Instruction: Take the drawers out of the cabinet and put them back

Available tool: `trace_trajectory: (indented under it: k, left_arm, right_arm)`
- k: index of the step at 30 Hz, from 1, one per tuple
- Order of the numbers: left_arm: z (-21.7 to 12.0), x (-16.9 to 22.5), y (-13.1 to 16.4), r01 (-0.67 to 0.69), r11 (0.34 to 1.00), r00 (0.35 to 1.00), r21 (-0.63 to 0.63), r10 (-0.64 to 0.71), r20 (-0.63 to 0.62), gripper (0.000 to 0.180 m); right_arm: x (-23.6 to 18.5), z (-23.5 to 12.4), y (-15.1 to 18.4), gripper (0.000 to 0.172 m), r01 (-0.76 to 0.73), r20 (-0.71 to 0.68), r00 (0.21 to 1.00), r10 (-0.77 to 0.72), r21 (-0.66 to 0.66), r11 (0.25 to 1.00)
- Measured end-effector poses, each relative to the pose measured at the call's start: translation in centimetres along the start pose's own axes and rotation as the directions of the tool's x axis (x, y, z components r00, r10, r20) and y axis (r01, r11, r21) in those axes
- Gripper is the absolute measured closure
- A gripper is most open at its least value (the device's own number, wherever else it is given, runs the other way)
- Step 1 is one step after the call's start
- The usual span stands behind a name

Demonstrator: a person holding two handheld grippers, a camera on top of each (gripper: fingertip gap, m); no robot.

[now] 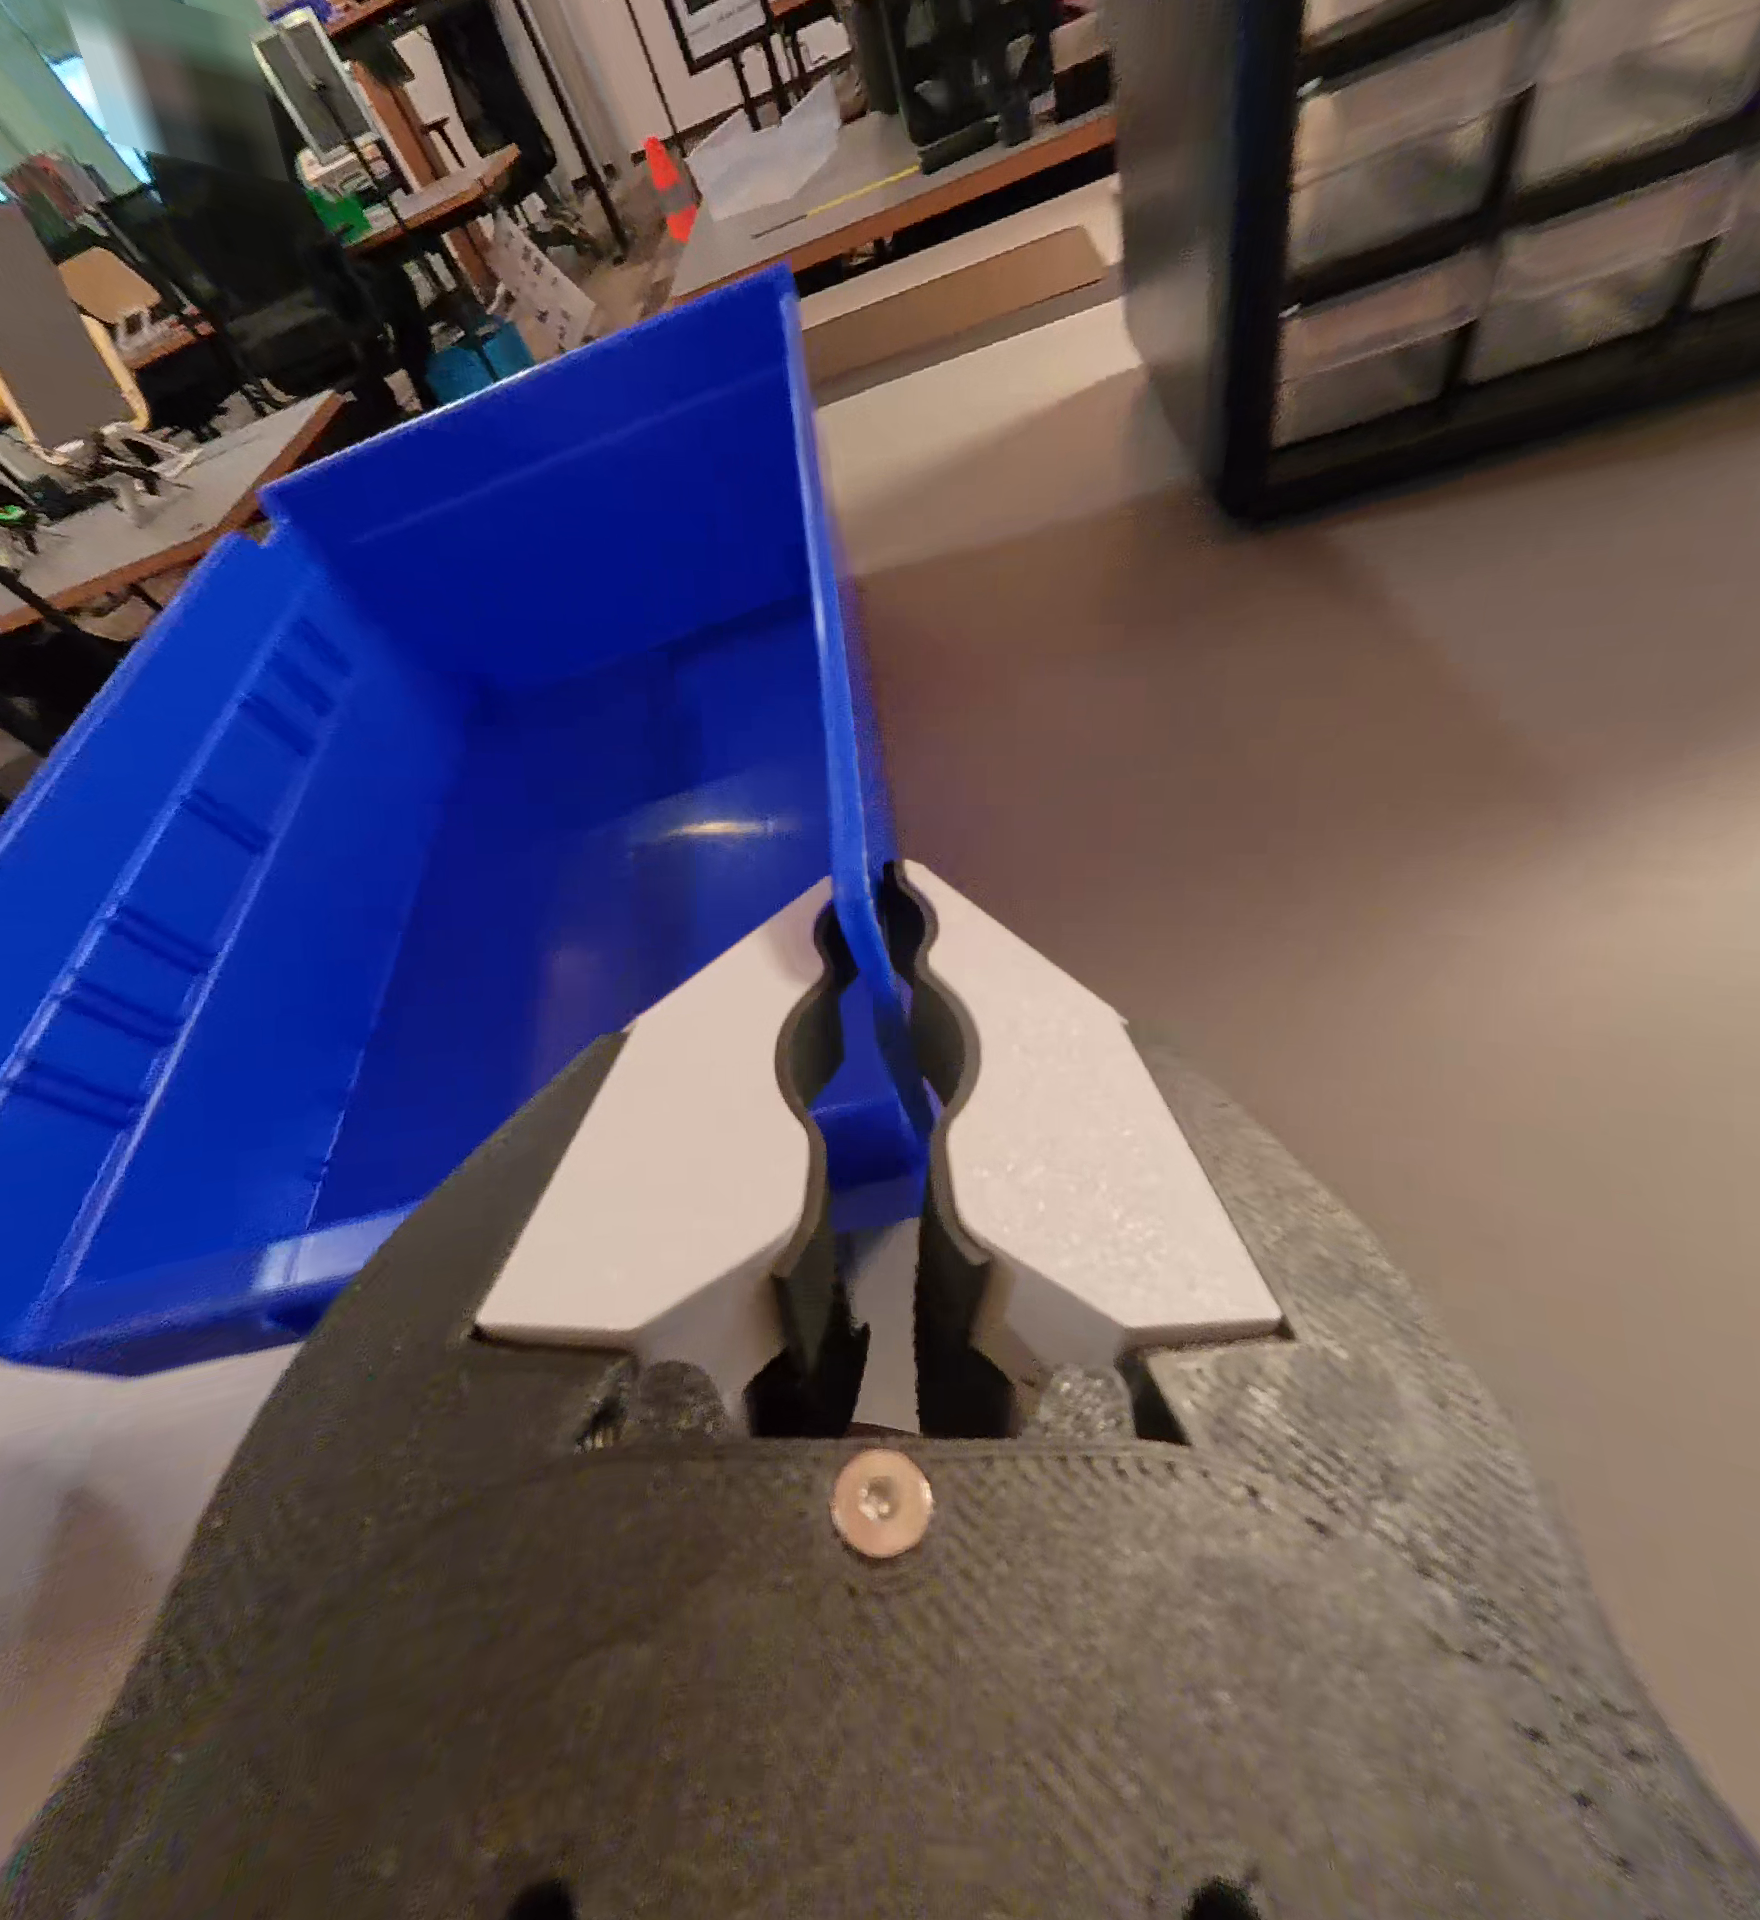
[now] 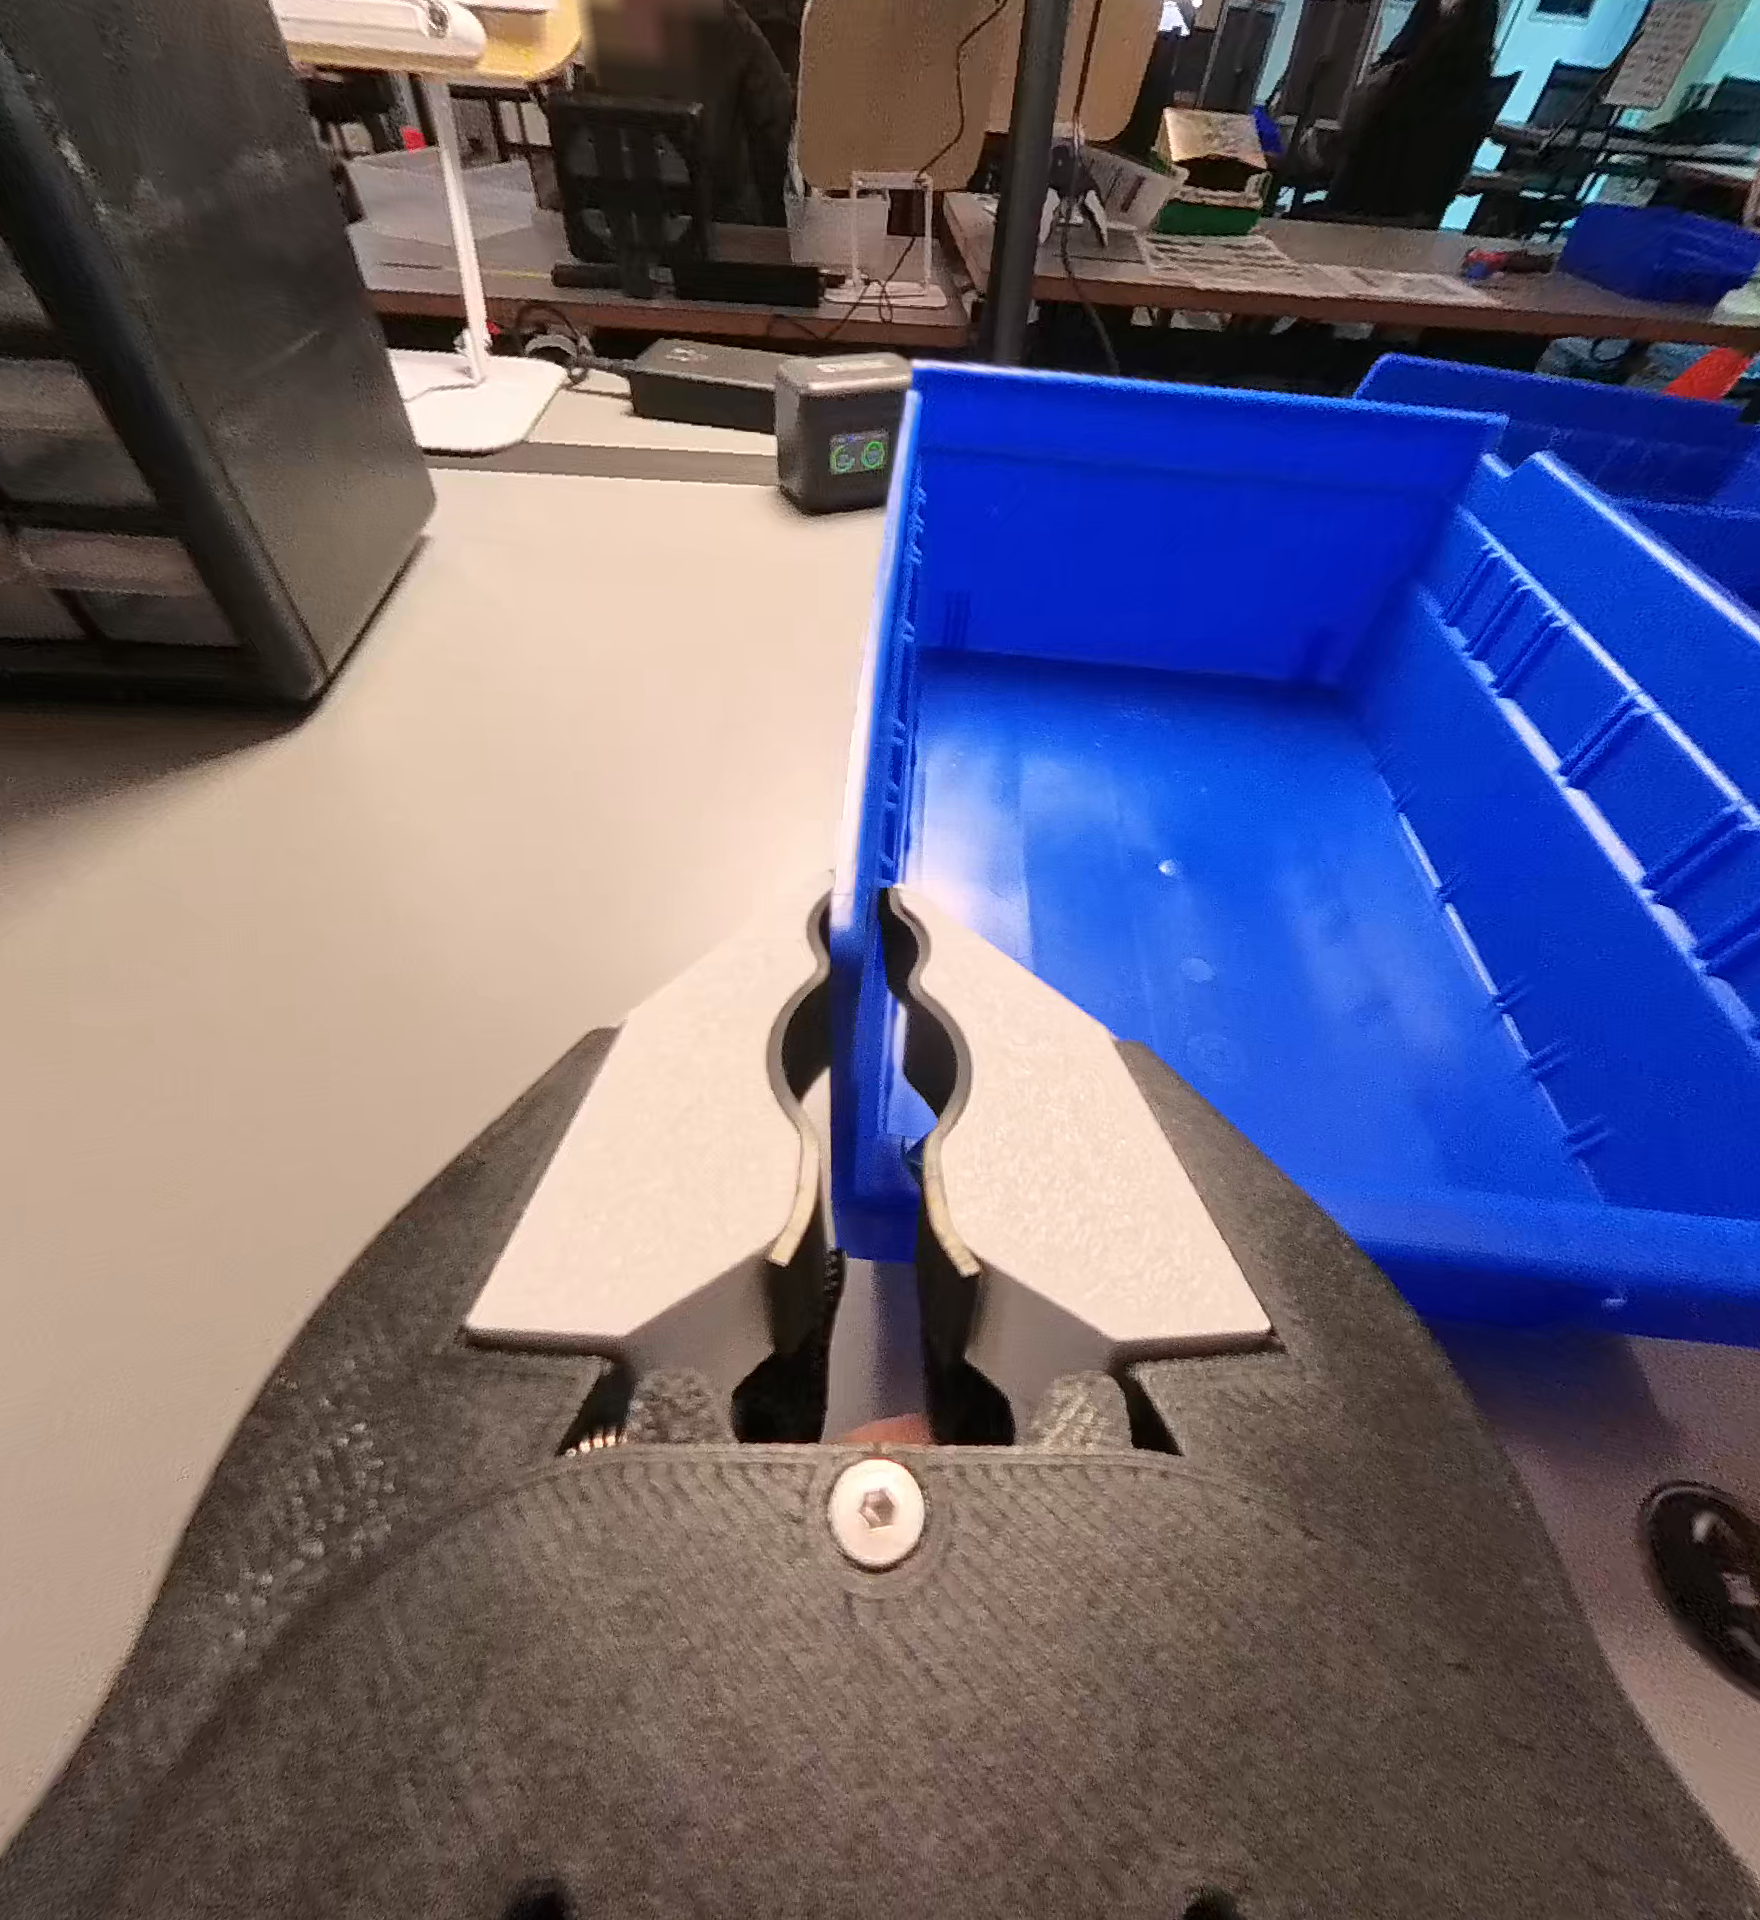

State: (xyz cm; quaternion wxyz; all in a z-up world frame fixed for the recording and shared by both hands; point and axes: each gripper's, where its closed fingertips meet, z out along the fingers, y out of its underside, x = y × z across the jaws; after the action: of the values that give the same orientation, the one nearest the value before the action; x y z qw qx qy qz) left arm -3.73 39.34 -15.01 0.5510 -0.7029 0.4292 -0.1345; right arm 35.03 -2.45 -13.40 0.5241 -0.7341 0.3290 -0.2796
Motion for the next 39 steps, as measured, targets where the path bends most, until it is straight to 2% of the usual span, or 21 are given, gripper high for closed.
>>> trace_trajectory:
  k: [7, 15, 16, 18, 20, 22, 24, 26, 28, 30, 35, 39]
  left_arm:
    - [2.6, -5.2, 0.8, 0.026, 0.999, 0.999, -0.035, -0.026, -0.021, 0.176]
    - [3.8, -7.0, 0.9, 0.062, 0.998, 0.997, -0.033, -0.063, -0.033, 0.176]
    - [3.4, -7.2, 0.8, 0.068, 0.997, 0.997, -0.032, -0.069, -0.023, 0.168]
    - [2.0, -7.4, 0.1, 0.087, 0.996, 0.996, 0.002, -0.087, -0.009, 0.145]
    - [-0.1, -7.5, -1.4, 0.094, 0.994, 0.996, 0.062, -0.094, -0.01, 0.13]
    - [-1.9, -6.9, -3.7, 0.072, 0.99, 0.997, 0.124, -0.068, -0.039, 0.127]
    - [-2.7, -5.4, -6.7, 0.026, 0.985, 0.994, 0.169, -0.007, -0.11, 0.122]
    - [-2.3, -2.8, -9.7, -0.036, 0.982, 0.974, 0.185, 0.075, -0.213, 0.114]
    - [-1.0, 0.3, -12.6, -0.116, 0.973, 0.933, 0.198, 0.175, -0.315, 0.11]
    - [1.1, 2.7, -15.5, -0.203, 0.95, 0.895, 0.235, 0.278, -0.35, 0.11]
    - [5.5, 8.5, -21.5, -0.299, 0.896, 0.781, 0.328, 0.427, -0.456, 0.111]
    - [8.3, 10.8, -24.3, -0.35, 0.86, 0.713, 0.371, 0.502, -0.489, 0.109]
  right_arm:
    - [1.9, 1.5, -0.2, 0.167, -0.003, 0.009, 1.0, 0.004, -0.016, 1.0]
    - [2.1, 2.0, -0.2, 0.166, 0.004, 0.026, 1.0, -0.003, -0.025, 1.0]
    - [2.2, 1.7, -0.1, 0.164, -0.002, 0.027, 1.0, 0.003, -0.035, 0.999]
    - [2.3, 0.5, 0.0, 0.146, -0.015, 0.025, 1.0, 0.016, -0.038, 0.999]
    - [2.3, -1.6, -0.4, 0.14, -0.009, 0.008, 1.0, 0.009, -0.009, 1.0]
    - [0.6, -3.7, -1.9, 0.14, -0.014, 0.044, 0.999, 0.012, 0.064, 0.998]
    - [-3.1, -4.6, -3.5, 0.14, -0.034, 0.168, 0.986, 0.015, 0.108, 0.994]
    - [-8.0, -4.4, -4.9, 0.14, -0.095, 0.344, 0.938, 0.052, 0.107, 0.99]
    - [-12.8, -3.2, -6.1, 0.139, -0.183, 0.501, 0.856, 0.129, 0.059, 0.981]
    - [-16.9, -1.3, -7.5, 0.138, -0.283, 0.612, 0.757, 0.229, -0.009, 0.959]
    - [-22.9, 5.1, -10.1, 0.131, -0.469, 0.669, 0.591, 0.45, -0.168, 0.867]
    - [-24.3, 9.2, -10.6, 0.126, -0.56, 0.635, 0.528, 0.564, -0.239, 0.793]
